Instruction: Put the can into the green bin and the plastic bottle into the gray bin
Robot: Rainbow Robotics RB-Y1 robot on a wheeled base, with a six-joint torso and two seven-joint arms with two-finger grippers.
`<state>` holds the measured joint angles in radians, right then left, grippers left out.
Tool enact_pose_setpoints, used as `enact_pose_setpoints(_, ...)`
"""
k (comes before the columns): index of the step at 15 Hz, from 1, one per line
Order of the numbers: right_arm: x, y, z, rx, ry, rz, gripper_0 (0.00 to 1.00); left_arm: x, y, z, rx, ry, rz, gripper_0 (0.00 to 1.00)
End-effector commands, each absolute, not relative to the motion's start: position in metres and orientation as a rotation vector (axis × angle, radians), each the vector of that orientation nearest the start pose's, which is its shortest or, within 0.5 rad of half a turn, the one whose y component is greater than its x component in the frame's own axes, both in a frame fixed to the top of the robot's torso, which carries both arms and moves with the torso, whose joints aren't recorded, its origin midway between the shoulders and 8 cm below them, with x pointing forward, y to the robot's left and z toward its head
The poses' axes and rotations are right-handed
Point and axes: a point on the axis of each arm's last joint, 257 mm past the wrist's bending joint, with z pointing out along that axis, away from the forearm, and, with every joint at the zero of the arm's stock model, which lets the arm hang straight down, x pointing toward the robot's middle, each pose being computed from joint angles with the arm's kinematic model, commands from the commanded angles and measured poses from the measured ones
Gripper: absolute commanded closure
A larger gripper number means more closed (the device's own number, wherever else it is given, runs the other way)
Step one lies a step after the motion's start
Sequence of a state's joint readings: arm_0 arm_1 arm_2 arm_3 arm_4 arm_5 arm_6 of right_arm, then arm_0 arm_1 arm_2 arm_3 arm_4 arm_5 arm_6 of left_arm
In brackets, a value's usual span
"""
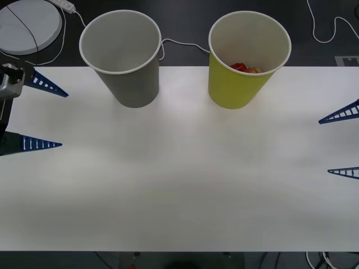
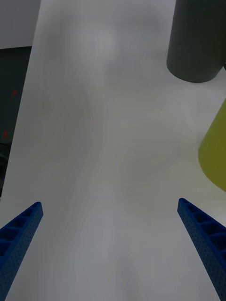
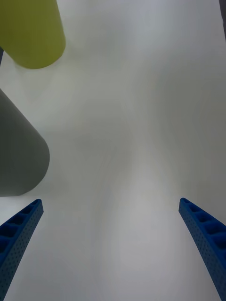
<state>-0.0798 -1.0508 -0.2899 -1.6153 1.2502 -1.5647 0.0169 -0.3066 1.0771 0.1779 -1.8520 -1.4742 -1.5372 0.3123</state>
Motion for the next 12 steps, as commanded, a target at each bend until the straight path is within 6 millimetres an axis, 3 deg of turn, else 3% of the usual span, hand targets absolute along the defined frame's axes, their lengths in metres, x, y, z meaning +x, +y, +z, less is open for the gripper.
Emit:
enact_pose_setpoints(1, 0.364, -0.321, -0.132, -1.67, 1.524, 0.392, 0.0, 0.391, 0.277, -0.105, 1.817, 1.581, -0.21, 0.0)
enact_pose_setpoints(8, 0.364, -0.321, -0.132, -1.67, 1.524, 0.392, 0.0, 0.384, 0.275, -0.134, 1.792, 1.581, -0.267, 0.0)
enact_pose_setpoints(12, 0.364, -0.321, -0.132, -1.67, 1.524, 0.392, 0.0, 0.388, 0.279, -0.136, 1.791, 1.591, -0.24, 0.0)
